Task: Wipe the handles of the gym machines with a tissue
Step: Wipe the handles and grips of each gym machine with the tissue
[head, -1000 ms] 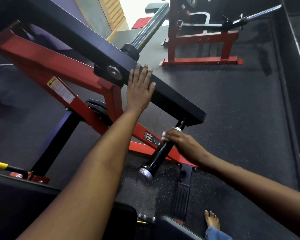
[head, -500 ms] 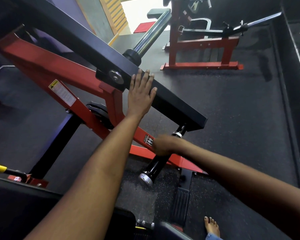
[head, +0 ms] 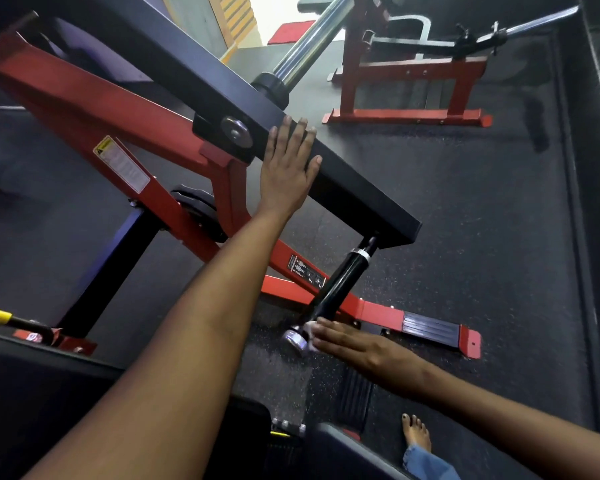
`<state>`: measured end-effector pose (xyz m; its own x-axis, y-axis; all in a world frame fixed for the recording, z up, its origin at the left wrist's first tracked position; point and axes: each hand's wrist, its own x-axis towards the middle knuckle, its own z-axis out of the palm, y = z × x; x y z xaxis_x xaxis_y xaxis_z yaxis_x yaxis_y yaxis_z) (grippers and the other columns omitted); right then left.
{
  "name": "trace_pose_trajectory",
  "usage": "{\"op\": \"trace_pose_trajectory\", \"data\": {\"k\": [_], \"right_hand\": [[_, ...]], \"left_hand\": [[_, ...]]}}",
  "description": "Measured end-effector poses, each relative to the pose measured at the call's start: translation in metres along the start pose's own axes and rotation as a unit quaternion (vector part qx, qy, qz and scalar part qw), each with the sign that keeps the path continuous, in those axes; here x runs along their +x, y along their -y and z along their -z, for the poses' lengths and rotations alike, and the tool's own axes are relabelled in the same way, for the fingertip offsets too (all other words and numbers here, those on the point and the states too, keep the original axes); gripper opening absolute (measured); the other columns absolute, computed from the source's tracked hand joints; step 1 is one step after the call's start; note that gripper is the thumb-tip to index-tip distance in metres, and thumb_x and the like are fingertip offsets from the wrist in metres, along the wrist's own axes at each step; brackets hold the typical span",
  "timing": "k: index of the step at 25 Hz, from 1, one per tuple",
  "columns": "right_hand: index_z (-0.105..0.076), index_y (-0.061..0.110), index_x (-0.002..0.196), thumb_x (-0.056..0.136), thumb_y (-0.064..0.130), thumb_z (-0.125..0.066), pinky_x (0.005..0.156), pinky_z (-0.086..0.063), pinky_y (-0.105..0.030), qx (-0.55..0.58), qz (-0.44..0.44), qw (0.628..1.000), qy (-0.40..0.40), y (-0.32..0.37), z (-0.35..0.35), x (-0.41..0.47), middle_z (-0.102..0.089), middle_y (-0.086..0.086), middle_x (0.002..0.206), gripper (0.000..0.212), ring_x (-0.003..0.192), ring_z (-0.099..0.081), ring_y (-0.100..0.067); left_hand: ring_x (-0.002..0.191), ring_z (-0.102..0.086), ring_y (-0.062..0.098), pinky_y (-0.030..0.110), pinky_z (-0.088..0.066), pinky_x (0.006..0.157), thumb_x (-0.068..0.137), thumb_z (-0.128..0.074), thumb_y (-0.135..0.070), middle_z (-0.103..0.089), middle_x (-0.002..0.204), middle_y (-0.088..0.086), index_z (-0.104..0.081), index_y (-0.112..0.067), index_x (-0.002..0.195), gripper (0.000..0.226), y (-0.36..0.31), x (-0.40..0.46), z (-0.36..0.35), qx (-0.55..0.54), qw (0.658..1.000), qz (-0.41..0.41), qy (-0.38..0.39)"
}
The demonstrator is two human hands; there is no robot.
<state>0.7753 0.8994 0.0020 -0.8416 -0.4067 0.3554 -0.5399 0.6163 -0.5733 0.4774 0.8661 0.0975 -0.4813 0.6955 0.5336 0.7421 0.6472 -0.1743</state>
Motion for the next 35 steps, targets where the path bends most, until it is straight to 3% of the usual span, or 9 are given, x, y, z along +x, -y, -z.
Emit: {"op": "trace_pose_trajectory", "data": {"k": [3, 5, 7, 9, 18, 22, 27, 30, 35], "right_hand": [[-0.059, 0.005, 0.124, 0.092, 0.004, -0.044, 0.096, -0.045, -0.021, 0.118, -0.237, 0.957, -0.119, 0.003, -0.023, -0.016, -0.059, -0.01, 0.129, 0.035, 0.114, -0.057, -0.009], [-0.064, 0.001, 0.111, 0.093, 0.001, -0.044, 0.071, -0.052, -0.026, 0.453, -0.472, 0.731, -0.193, 0.005, -0.027, 0.014, -0.07, -0.012, 0.102, 0.027, 0.078, -0.065, -0.012], [-0.064, 0.0, 0.103, 0.091, -0.003, -0.041, 0.064, -0.054, -0.025, 0.713, -0.465, 0.497, -0.166, 0.01, -0.022, 0.05, -0.07, -0.013, 0.096, 0.026, 0.076, -0.067, -0.017], [-0.063, 0.0, 0.103, 0.085, -0.004, -0.042, 0.068, -0.055, -0.022, 0.787, -0.424, 0.414, -0.173, 0.027, -0.015, 0.062, -0.069, -0.013, 0.1, 0.028, 0.086, -0.068, -0.018], [-0.057, -0.002, 0.095, 0.088, -0.015, -0.02, 0.058, -0.058, -0.029, 0.792, -0.481, 0.32, -0.198, 0.051, -0.012, 0.061, -0.066, -0.018, 0.085, 0.04, 0.069, -0.067, -0.023], [-0.045, 0.004, 0.071, 0.095, -0.009, -0.022, 0.034, -0.045, -0.02, 0.741, -0.532, 0.329, -0.245, 0.007, 0.03, 0.06, -0.048, -0.008, 0.06, 0.036, 0.038, -0.05, -0.013], [-0.048, 0.001, 0.075, 0.096, -0.007, -0.021, 0.037, -0.049, -0.022, 0.697, -0.532, 0.327, -0.353, -0.032, 0.045, 0.068, -0.052, -0.013, 0.072, 0.035, 0.064, -0.053, -0.02], [-0.046, 0.005, 0.071, 0.096, -0.004, -0.026, 0.03, -0.039, -0.017, 0.674, -0.539, 0.333, -0.38, -0.024, 0.044, 0.084, -0.049, -0.011, 0.064, 0.033, 0.044, -0.052, -0.017], [-0.043, 0.007, 0.075, 0.059, -0.01, -0.028, 0.046, -0.044, -0.028, 0.674, -0.517, 0.355, -0.391, -0.029, 0.046, 0.084, -0.05, -0.011, 0.068, 0.027, 0.058, -0.05, -0.018]], "left_hand": [[0.147, -0.02, 0.029, 0.04, -0.001, 0.12, 0.102, -0.028, -0.037, -0.035, 0.155, 0.007, -0.041, -0.012, 0.146, 0.052, -0.002, 0.002, 0.003, -0.008, 0.999, 0.013, 0.03], [0.148, -0.018, 0.029, 0.04, -0.001, 0.12, 0.103, -0.027, -0.037, -0.032, 0.156, 0.007, -0.039, -0.013, 0.147, 0.052, -0.002, -0.001, 0.003, -0.007, 0.999, 0.017, 0.038], [0.148, -0.018, 0.029, 0.041, -0.002, 0.121, 0.103, -0.028, -0.037, -0.033, 0.155, 0.007, -0.04, -0.013, 0.147, 0.052, -0.002, -0.002, 0.004, -0.009, 0.999, 0.021, 0.041], [0.147, -0.019, 0.029, 0.041, -0.004, 0.121, 0.103, -0.028, -0.037, -0.034, 0.155, 0.007, -0.041, -0.013, 0.146, 0.051, -0.004, -0.004, 0.004, -0.01, 0.999, 0.02, 0.043], [0.149, -0.015, 0.028, 0.041, -0.001, 0.121, 0.103, -0.025, -0.038, -0.031, 0.157, 0.006, -0.037, -0.013, 0.148, 0.053, -0.005, -0.005, 0.006, -0.008, 0.998, 0.024, 0.054], [0.148, -0.017, 0.028, 0.04, -0.001, 0.121, 0.103, -0.027, -0.037, -0.033, 0.156, 0.007, -0.038, -0.012, 0.148, 0.052, -0.006, -0.003, 0.005, -0.012, 0.999, 0.022, 0.049], [0.148, -0.016, 0.028, 0.04, -0.001, 0.121, 0.103, -0.027, -0.037, -0.032, 0.156, 0.007, -0.038, -0.013, 0.148, 0.052, -0.007, -0.006, 0.005, -0.01, 0.999, 0.026, 0.046], [0.149, -0.014, 0.027, 0.039, 0.001, 0.121, 0.103, -0.025, -0.037, -0.03, 0.157, 0.007, -0.035, -0.013, 0.149, 0.053, -0.006, -0.004, 0.005, -0.009, 0.998, 0.027, 0.048], [0.149, -0.013, 0.027, 0.039, 0.002, 0.121, 0.103, -0.024, -0.038, -0.028, 0.158, 0.007, -0.035, -0.014, 0.149, 0.053, -0.007, -0.004, 0.006, 0.001, 0.998, 0.031, 0.054]]}}
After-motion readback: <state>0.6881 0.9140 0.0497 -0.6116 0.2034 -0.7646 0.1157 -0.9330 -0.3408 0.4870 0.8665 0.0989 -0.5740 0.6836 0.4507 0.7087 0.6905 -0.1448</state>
